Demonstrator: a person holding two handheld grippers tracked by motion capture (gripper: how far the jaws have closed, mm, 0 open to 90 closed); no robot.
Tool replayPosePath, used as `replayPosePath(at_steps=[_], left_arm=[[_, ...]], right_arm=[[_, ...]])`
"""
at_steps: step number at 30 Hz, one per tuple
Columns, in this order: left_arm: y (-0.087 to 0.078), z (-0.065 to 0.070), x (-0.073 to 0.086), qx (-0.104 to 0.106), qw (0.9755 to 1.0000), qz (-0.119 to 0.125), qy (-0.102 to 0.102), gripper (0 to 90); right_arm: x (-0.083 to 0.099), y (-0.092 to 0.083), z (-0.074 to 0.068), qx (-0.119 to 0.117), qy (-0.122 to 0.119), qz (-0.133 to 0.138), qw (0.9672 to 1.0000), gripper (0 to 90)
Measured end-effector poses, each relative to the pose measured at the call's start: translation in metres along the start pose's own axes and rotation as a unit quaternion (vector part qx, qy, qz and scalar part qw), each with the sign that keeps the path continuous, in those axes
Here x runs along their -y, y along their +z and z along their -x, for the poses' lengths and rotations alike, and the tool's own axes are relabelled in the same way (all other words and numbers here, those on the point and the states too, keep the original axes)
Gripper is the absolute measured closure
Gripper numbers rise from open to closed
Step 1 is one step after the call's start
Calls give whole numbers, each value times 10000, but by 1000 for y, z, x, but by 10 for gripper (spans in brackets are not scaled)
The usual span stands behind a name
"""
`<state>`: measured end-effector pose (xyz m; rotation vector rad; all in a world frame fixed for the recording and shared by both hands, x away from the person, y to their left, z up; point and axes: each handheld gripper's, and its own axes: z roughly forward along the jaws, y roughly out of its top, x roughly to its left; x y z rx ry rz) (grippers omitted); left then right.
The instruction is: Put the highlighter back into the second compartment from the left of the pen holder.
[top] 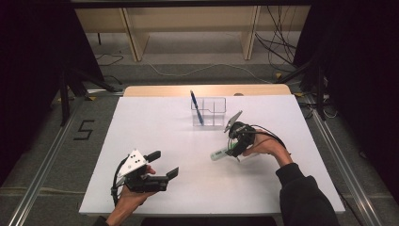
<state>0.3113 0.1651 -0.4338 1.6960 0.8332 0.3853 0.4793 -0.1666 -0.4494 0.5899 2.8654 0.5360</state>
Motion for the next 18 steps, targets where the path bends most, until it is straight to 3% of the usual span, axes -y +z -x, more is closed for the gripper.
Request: replayPosePath(at_steps=[8, 11, 18], left_arm=[[-1, -1, 0, 1, 10000, 19, -32, 93], [-1, 0, 0, 8, 10000, 24, -15, 93], [-1, 0, 0, 4, 10000, 24, -13, 93]], right_arm=[[-2, 9, 1, -69, -240, -65, 9997, 268], [-3, 10, -1, -111, -158, -120, 9997, 282], [-4, 11, 0, -186, -282, -217, 9992, 308]])
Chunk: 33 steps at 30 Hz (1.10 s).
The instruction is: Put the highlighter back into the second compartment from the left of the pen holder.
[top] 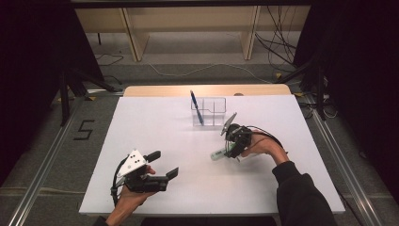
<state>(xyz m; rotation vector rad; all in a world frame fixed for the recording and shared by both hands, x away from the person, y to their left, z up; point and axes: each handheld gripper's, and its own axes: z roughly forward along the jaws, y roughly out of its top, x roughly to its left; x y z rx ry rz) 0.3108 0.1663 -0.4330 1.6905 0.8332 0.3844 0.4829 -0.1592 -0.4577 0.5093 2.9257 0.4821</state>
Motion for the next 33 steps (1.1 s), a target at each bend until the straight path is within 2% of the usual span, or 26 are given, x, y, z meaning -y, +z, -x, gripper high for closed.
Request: replayPosePath(at_steps=[5, 10, 13, 15, 23, 25, 33], left_arm=[[0, 0, 0, -1, 10000, 8, 11, 93], [0, 0, 0, 0, 10000, 6, 1, 93], [0, 0, 0, 0, 10000, 7, 5, 93], [0, 0, 0, 2, 10000, 2, 6, 93], [0, 1, 0, -1, 10000, 5, -5, 93], [0, 1, 0, -4, 10000, 6, -3, 93], [-1, 0, 0, -7, 10000, -3, 27, 93]], right_arm=[[0, 3, 0, 15, -56, -200, 9998, 326], [-1, 3, 2, 13, -113, -286, 9995, 345], [-2, 1, 2, -42, -30, -404, 9992, 363], [-2, 2, 4, -31, -112, -372, 9992, 378], [-3, 2, 4, -196, -87, -434, 9988, 456], [-4, 2, 5, -200, -216, -496, 9983, 478], [-9, 2, 3, -332, -404, -651, 9965, 590]])
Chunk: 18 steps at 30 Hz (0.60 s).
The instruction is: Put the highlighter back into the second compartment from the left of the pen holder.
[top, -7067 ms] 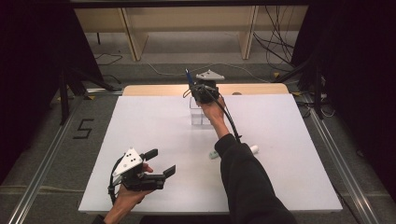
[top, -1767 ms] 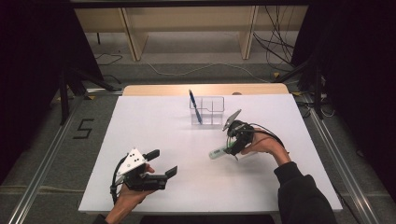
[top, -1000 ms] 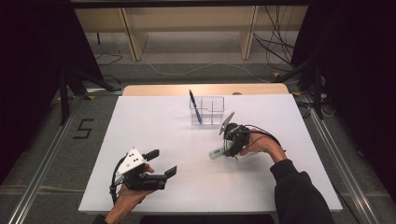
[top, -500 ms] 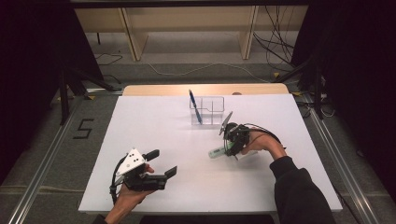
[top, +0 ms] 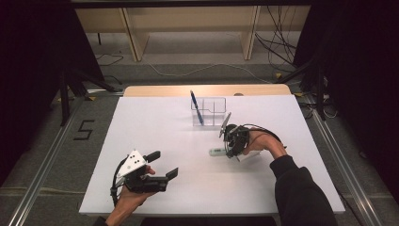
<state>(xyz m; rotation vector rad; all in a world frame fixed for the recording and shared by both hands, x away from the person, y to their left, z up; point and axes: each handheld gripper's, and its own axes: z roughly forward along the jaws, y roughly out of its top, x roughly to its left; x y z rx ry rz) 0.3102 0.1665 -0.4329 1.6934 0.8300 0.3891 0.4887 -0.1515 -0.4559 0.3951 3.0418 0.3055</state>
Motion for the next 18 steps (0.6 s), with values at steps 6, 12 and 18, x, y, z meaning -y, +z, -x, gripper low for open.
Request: replayPosePath(at_steps=[6, 12, 18], left_arm=[[0, 0, 0, 6, 10000, 1, -18, 93], [0, 0, 0, -2, 10000, 2, -1, 93], [0, 0, 0, -7, 10000, 15, -25, 93]], right_arm=[[-1, -1, -3, -54, -73, -39, 10000, 665], [-3, -1, -6, 111, -282, 58, 9995, 671], [-9, -9, -12, 389, -485, 436, 9971, 672]])
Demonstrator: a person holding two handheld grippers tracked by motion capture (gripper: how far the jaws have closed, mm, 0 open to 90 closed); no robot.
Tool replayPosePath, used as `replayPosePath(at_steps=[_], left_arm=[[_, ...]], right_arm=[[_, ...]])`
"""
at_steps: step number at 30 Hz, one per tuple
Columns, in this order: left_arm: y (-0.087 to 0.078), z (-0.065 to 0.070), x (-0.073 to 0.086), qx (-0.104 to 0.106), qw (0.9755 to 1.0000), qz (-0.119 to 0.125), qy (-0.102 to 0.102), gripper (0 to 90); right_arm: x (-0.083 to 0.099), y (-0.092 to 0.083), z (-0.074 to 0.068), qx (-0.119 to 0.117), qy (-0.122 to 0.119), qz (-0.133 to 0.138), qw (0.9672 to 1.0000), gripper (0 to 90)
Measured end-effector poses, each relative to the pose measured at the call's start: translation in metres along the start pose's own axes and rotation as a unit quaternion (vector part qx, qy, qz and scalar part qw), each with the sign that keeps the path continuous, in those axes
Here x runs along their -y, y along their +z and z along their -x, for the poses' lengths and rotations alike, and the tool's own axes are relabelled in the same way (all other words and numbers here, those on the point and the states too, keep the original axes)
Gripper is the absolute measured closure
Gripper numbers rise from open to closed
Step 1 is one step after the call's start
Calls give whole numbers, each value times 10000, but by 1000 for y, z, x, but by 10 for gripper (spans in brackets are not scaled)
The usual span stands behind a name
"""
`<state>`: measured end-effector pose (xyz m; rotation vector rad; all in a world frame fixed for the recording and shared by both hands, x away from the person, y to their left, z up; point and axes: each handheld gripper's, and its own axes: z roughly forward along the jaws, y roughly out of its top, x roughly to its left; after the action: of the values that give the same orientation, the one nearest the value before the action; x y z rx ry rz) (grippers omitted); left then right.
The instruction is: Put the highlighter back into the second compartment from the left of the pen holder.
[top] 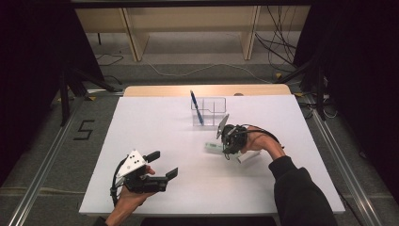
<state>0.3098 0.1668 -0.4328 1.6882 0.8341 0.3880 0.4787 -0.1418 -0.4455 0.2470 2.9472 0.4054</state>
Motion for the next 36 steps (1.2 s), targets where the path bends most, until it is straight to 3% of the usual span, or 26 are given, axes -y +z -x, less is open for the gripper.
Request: replayPosePath(at_steps=[5, 12, 19, 23, 27, 29, 33, 36], left_arm=[[0, 0, 0, -8, 10000, -11, 1, 93], [0, 0, 0, -25, 10000, -9, -8, 93], [0, -1, 1, -36, 10000, -32, 5, 93], [0, -1, 1, -41, 10000, -26, -11, 93], [0, -2, 1, -28, 10000, -34, -66, 93], [0, -2, 0, -32, 9999, -44, -86, 93], [0, -3, -1, -33, 9999, -49, -94, 93], [0, -4, -2, 20, 9998, -102, -144, 93]], right_arm=[[-5, -7, -9, 316, -210, 188, 9991, 672], [-9, -17, -27, 705, -483, 597, 9945, 672], [-3, -21, -49, 1227, -710, 935, 9855, 673], [0, -26, -64, 1478, -898, 1111, 9786, 673], [1, -31, -80, 1775, -1092, 1303, 9693, 673], [2, -32, -89, 1956, -1258, 1383, 9627, 673], [4, -33, -106, 2231, -1520, 1364, 9532, 673], [5, -31, -115, 2498, -1735, 1377, 9426, 673]])
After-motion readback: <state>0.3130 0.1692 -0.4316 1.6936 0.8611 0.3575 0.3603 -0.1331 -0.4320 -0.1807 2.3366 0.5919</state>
